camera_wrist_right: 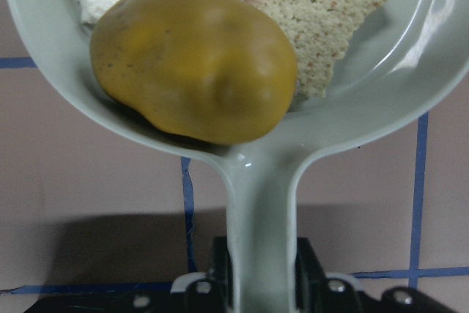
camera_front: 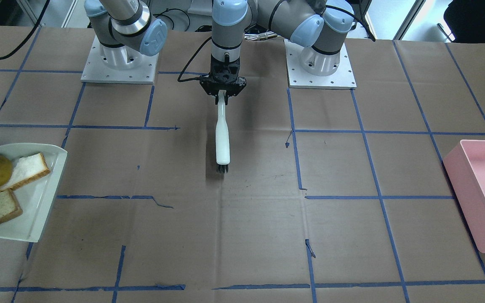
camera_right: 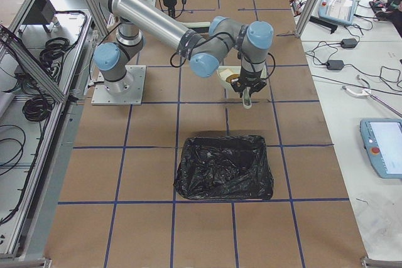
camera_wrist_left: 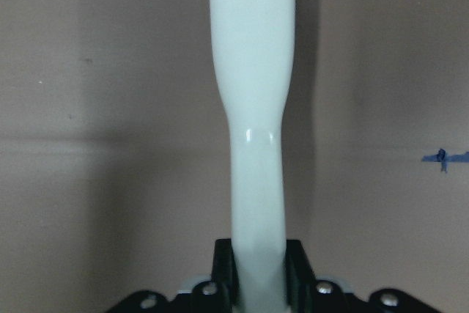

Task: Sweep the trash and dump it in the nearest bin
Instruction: 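Pull the brush back toward the robot while the right lifts the dustpan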

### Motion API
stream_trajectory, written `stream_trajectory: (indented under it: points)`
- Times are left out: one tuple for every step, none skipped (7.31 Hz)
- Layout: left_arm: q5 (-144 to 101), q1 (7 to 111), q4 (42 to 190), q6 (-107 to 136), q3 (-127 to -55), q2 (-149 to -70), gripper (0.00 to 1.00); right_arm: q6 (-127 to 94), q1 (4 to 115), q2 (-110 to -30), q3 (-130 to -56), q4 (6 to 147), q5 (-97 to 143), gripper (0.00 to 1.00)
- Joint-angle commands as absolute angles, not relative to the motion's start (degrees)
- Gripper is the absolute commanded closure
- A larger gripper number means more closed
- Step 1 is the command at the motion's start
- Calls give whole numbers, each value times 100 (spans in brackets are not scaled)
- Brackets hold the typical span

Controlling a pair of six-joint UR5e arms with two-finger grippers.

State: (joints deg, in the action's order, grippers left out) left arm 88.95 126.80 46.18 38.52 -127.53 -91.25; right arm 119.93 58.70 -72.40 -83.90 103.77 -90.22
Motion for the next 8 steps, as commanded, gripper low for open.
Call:
stream_trajectory:
  points:
    - [8868, 12779, 4570, 3876, -13102, -8861, 100, 12355, 5697, -7427, -8393, 10178, -9035, 100]
    - [8886, 12840, 4614, 3876, -13165, -8755, 100, 12540, 5504, -7409, -8376, 10186, -9026, 100]
    - [8886, 12928, 4762, 3893, -13166, -8684, 100, 12672, 5302, -7383, -8376, 10178, -8974, 100]
    - [8886, 12990, 5112, 3972, -13140, -8597, 100, 12839, 5161, -7374, -8367, 10186, -8956, 100]
    - [8868, 12999, 5167, 4147, -13157, -8526, 100, 13032, 5072, -7365, -8341, 10204, -8973, 100]
    - [8738, 13043, 5168, 4262, -13192, -8508, 100, 13356, 4941, -7296, -8167, 10213, -9008, 100]
    - [8728, 13052, 5168, 4280, -13184, -8517, 100, 13620, 4748, -7077, -7930, 10187, -9026, 100]
    - [8719, 13069, 5159, 4280, -13192, -8534, 100, 13884, 4581, -6858, -7684, 10187, -9035, 100]
